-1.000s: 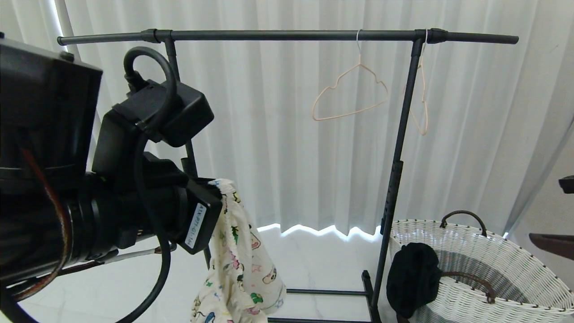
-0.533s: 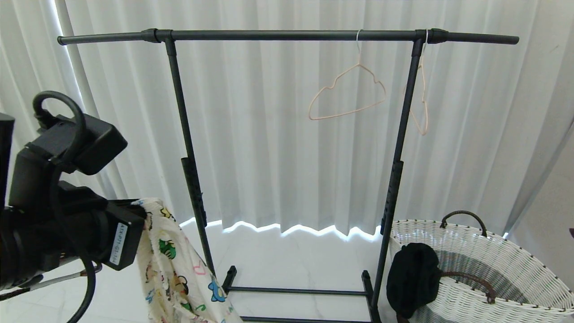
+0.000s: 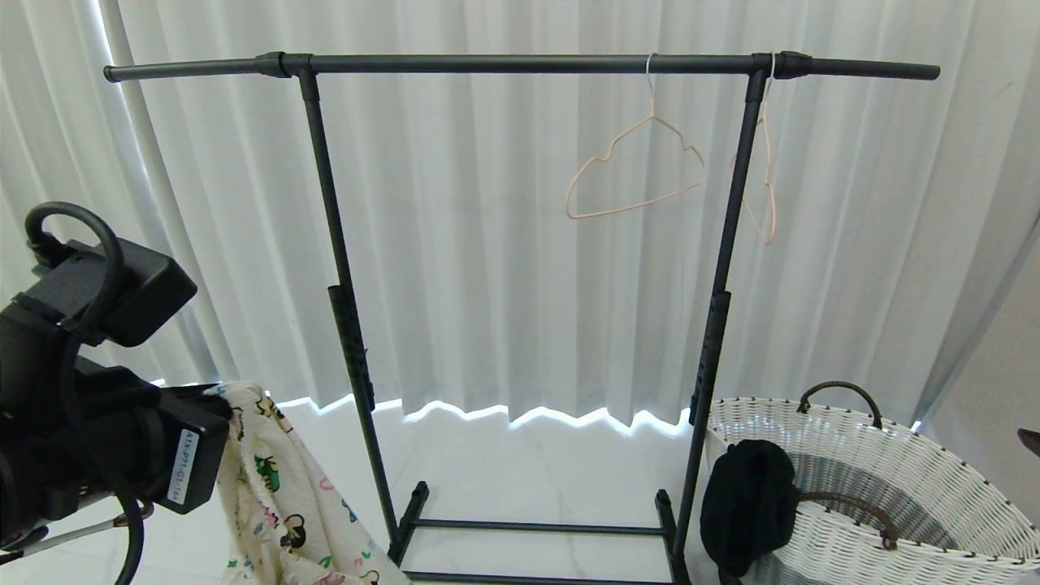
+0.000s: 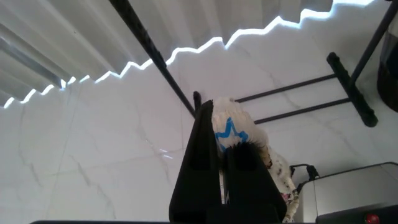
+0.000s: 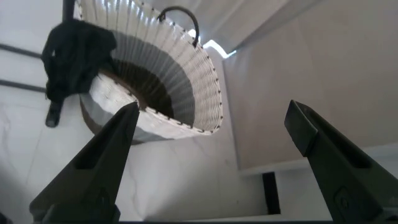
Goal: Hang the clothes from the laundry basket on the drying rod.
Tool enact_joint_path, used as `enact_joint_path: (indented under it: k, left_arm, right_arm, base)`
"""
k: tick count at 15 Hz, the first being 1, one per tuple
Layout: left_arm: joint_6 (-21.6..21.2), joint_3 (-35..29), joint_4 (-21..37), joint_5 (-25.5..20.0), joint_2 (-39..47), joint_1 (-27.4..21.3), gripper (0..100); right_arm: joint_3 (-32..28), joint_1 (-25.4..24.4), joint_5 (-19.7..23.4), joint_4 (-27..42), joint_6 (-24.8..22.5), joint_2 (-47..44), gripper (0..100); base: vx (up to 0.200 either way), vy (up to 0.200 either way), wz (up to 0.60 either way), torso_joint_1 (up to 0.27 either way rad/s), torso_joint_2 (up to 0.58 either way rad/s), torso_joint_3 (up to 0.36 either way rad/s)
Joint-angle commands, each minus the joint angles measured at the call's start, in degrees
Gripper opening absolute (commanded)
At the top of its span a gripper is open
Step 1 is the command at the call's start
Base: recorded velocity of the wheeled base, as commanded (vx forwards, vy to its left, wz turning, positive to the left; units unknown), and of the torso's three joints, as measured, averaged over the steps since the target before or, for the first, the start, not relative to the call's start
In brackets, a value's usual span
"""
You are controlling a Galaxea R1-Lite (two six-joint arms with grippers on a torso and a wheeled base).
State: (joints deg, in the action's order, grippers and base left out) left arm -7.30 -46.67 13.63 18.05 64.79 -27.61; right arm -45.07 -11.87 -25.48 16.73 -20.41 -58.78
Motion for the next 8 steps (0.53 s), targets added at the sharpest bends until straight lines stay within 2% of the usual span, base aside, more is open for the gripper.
enact_joint_path:
  k: [1,2,3,4,6,8]
  left_arm:
    - [0.01,0.35,-0.01,0.05,-0.11,0.01,0]
    - [-0.08,0.79,-0.01,0.14,-0.28,0.01,0]
    - [-0.26,1.67,-0.01,0.93,-0.81,0.01,0]
    - [-0.61,2.02,-0.01,1.55,-1.07,0.01,0]
    - [-2.10,2.37,-0.01,3.22,-1.60,0.01,0]
    - [-2.28,2.37,-0.01,4.01,-2.04,0.01,0]
  right_arm:
    - [0.51,0.36,0.43,-0.47,0.46,-0.19,100]
    - [0.60,0.36,1.48,-1.61,1.77,-0.19,100]
    - [0.42,0.27,4.21,-2.40,5.91,-0.46,100]
    - [0.24,0.27,5.44,-2.49,7.84,-0.89,100]
    - [-2.22,0.36,6.67,-2.58,15.31,-3.62,100]
    - [-4.50,0.36,6.76,-2.66,18.39,-6.17,100]
  base:
    - [0.000,0.000,0.00,0.000,0.00,0.000]
    - [0.000,0.000,0.00,0.000,0.00,0.000]
    - [0.000,0.000,0.00,0.000,0.00,0.000]
    - [0.000,0.000,0.00,0.041,-0.14,-0.090]
    - [0.000,0.000,0.00,0.051,-0.23,-0.212]
    - [0.000,0.000,0.00,0.154,-0.47,-0.276]
